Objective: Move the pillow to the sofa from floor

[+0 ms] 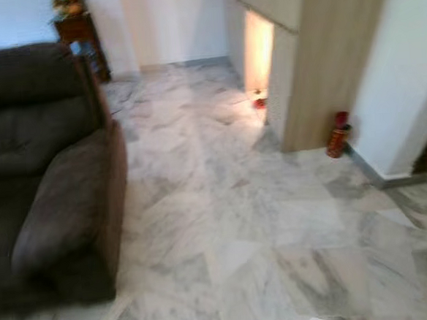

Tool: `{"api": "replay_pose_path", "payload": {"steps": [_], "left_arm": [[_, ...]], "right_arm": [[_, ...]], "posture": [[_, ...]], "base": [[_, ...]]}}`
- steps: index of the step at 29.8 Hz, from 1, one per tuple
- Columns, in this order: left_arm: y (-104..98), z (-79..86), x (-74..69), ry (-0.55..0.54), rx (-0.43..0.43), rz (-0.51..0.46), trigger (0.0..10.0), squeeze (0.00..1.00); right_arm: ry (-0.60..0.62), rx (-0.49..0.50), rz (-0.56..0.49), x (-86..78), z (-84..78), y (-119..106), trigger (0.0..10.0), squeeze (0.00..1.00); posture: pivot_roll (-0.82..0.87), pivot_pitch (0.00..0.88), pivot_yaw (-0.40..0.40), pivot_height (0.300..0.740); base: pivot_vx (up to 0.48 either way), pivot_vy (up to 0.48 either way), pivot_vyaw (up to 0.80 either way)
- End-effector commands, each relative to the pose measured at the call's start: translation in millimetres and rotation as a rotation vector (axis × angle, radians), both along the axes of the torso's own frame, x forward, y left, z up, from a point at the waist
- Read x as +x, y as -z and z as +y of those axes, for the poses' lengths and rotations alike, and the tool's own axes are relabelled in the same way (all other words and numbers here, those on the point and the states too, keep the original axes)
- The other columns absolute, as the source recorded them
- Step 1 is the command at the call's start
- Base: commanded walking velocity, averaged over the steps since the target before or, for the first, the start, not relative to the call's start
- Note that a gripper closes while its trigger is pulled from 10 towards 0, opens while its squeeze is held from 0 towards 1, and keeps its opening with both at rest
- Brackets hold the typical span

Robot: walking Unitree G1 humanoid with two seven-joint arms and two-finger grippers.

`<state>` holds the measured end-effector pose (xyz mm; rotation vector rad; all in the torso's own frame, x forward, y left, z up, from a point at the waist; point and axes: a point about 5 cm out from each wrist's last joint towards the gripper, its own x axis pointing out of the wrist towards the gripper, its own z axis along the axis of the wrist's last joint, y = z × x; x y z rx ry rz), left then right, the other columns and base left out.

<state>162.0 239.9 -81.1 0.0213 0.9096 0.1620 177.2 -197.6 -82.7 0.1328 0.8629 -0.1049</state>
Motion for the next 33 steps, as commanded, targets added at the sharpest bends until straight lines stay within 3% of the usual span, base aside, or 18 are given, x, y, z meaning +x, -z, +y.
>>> {"api": "replay_pose_path", "payload": {"steps": [1,15,33], "left_arm": [[0.0,0.4,-0.2,-0.007,-0.003,0.0,10.0,0.0],[-0.6,-2.7,3.3,-0.001,-0.002,-0.005,10.0,0.0],[-1.2,-5.3,6.5,0.015,0.002,-0.008,10.0,0.0]], "right_arm": [[0.018,-0.01,0.012,-5.0,-7.2,1.2,10.0,0.0],[0.06,0.017,0.011,-4.6,-6.5,1.3,10.0,0.0],[0.058,0.031,0.011,-5.3,-3.8,2.0,10.0,0.0]], "posture": [[-0.07,0.039,0.006,0.74],[-0.06,0.051,0.007,0.74],[-0.06,0.053,0.012,0.74]], "base": [[0.0,0.0,0.8],[0.0,0.0,0.11],[0.0,0.328,0.0]]}}
